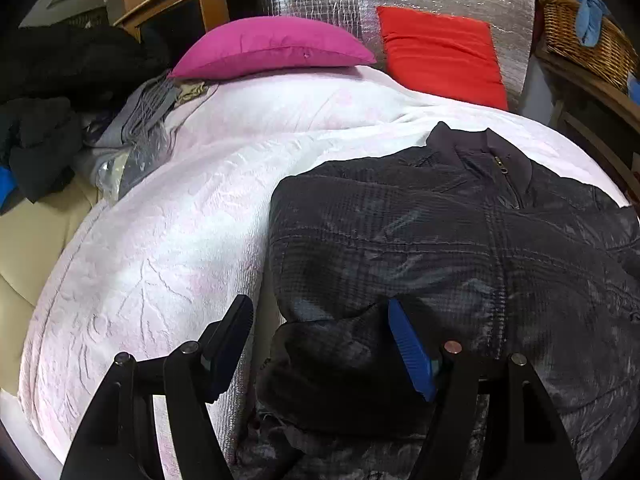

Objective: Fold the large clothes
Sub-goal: 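Smooth the folded jacket side with the right tool while the left tool holds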

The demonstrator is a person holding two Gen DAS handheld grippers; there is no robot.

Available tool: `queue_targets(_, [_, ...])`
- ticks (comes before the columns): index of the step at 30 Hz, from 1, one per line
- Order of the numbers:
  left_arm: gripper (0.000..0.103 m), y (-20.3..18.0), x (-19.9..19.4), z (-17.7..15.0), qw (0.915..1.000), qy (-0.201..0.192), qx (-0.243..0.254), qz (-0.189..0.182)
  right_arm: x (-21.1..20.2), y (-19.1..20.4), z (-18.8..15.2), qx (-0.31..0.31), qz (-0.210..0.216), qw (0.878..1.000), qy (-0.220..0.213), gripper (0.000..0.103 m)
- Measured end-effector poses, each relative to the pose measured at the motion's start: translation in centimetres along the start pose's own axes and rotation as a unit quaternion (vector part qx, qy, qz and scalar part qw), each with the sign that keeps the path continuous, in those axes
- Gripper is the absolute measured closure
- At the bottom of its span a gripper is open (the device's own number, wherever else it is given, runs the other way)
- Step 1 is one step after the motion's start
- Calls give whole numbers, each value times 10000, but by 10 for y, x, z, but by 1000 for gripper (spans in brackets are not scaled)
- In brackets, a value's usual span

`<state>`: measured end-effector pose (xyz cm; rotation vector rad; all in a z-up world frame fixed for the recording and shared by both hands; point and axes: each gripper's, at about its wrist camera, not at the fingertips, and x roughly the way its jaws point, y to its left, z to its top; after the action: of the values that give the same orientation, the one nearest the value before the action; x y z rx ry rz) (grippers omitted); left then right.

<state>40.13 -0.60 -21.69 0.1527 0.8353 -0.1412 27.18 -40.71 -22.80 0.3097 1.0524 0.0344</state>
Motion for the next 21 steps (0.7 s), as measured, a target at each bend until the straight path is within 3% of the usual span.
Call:
queue_targets(2, [32, 0, -1, -1, 10000, -40, 38, 52, -9, 5, 4, -50, -186, 9996, -192, 91])
queue_targets(3, [32, 1, -1, 0, 10000, -53, 25, 64, -18, 10, 8, -134, -355, 9987, -343, 93])
queue_targets(8, [32, 7, -5, 5, 9996, -221, -174, 66, -63, 27, 44, -237, -697, 9900, -1207, 94])
queue_targets(12, [32, -2, -7, 6, 9992, -372, 18, 142, -73, 22, 81, 15, -806, 9836, -1612, 93])
queue_targets(14, [32, -11, -3, 4, 9987, -367, 248, 244, -59, 15, 95, 136, -924, 9829, -1584, 93])
queue_targets(17, [32, -22, 6, 2, 9970, -322, 528, 461, -14, -5, 103, 491, -1025, 9872, -1119, 94])
queue_targets(21, [32, -23, 11, 1, 9974, -223, 546, 410, 25, -32, 80, 994, -925, 9880, -740, 94])
